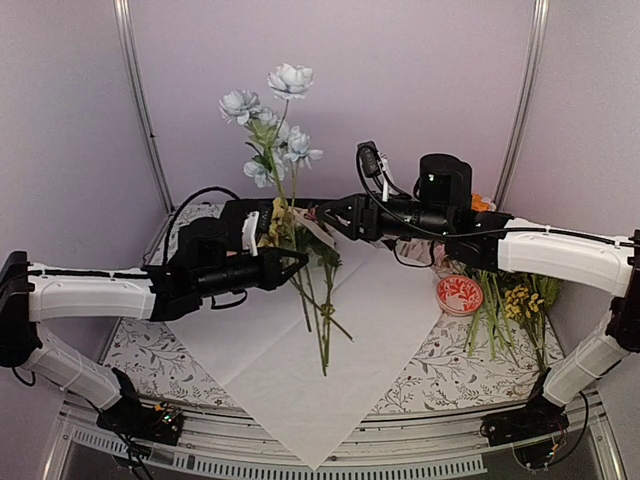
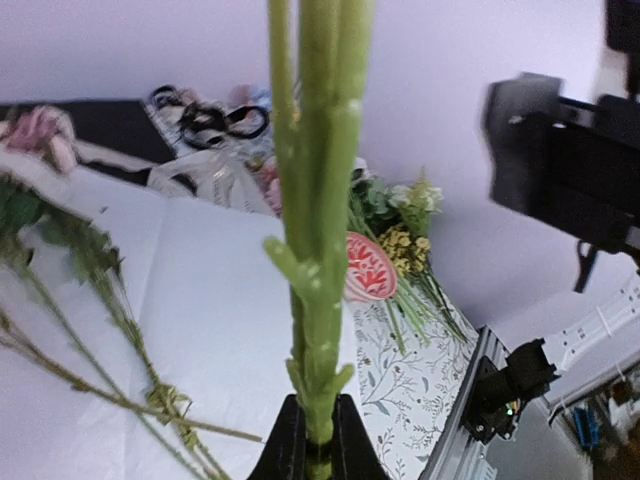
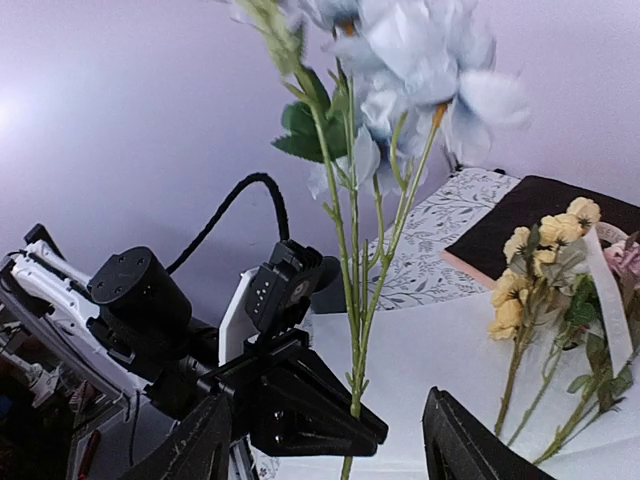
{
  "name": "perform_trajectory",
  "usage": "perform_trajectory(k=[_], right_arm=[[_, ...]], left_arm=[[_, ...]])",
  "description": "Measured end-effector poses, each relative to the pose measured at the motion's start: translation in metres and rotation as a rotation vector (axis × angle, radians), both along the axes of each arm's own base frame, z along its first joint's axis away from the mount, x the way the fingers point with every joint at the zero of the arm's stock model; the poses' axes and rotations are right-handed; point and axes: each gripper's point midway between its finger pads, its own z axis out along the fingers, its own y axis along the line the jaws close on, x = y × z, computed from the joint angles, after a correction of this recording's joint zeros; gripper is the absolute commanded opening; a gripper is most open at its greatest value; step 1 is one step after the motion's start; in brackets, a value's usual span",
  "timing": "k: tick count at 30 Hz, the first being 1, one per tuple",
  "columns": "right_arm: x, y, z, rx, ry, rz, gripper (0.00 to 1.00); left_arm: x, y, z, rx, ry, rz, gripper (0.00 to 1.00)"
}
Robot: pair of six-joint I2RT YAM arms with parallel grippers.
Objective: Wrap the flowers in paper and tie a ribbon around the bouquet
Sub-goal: Pass from the right arm to the left, then place the fake flower on the flattened wrapping paper.
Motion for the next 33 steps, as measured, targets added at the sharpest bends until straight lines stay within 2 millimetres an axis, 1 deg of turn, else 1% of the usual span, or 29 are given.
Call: perform_trajectory(k=[2, 5, 7, 8, 10, 11, 12, 13, 15, 16, 18, 22, 28, 30, 33], right_arm=[[0.016, -0.01, -0.006, -0.047, 0.012, -0.078, 0.69], [0.037, -0.028, -0.019, -0.124, 0.037, -0.188, 0.69], [0.053, -0.046, -0.033, -0.196, 0.065, -0.277, 0.69], [0.06, -0.056, -0.04, -0.232, 0.081, -0.322, 0.69], [0.073, -0.077, -0.055, -0.293, 0.118, -0.394, 0.69], [0.081, -0.093, -0.065, -0.331, 0.144, -0.442, 0.69], [0.086, -0.105, -0.075, -0.366, 0.167, -0.479, 0.69], [0.091, -0.114, -0.077, -0.375, 0.176, -0.503, 0.69], [0.098, -0.138, -0.091, -0.419, 0.206, -0.567, 0.69], [0.099, -0.146, -0.096, -0.44, 0.218, -0.588, 0.69], [0.099, -0.157, -0.103, -0.473, 0.232, -0.615, 0.69], [0.097, -0.164, -0.108, -0.517, 0.232, -0.636, 0.69], [0.095, -0.171, -0.114, -0.562, 0.228, -0.655, 0.69], [0.096, -0.172, -0.114, -0.569, 0.225, -0.66, 0.7], [0.096, -0.174, -0.115, -0.582, 0.221, -0.666, 0.7]], left_arm=[[0.014, 0.018, -0.029, 0.008, 0.116, 0.074, 0.0], [0.027, 0.037, -0.084, 0.037, 0.296, 0.155, 0.0], [0.025, 0.038, -0.118, 0.072, 0.399, 0.166, 0.0], [0.023, 0.037, -0.13, 0.086, 0.436, 0.162, 0.0], [0.021, 0.036, -0.146, 0.109, 0.486, 0.161, 0.0], [0.021, 0.035, -0.153, 0.122, 0.508, 0.162, 0.0], [0.022, 0.034, -0.157, 0.129, 0.517, 0.164, 0.0], [0.024, 0.033, -0.16, 0.136, 0.526, 0.167, 0.0], [0.028, 0.029, -0.164, 0.14, 0.535, 0.172, 0.0], [0.03, 0.027, -0.165, 0.141, 0.54, 0.173, 0.0], [0.034, 0.021, -0.168, 0.142, 0.546, 0.167, 0.0], [0.042, 0.01, -0.174, 0.153, 0.56, 0.152, 0.0], [0.04, 0.011, -0.182, 0.181, 0.583, 0.158, 0.01], [0.039, 0.012, -0.183, 0.188, 0.588, 0.159, 0.1], [0.037, 0.013, -0.185, 0.197, 0.589, 0.156, 0.22]])
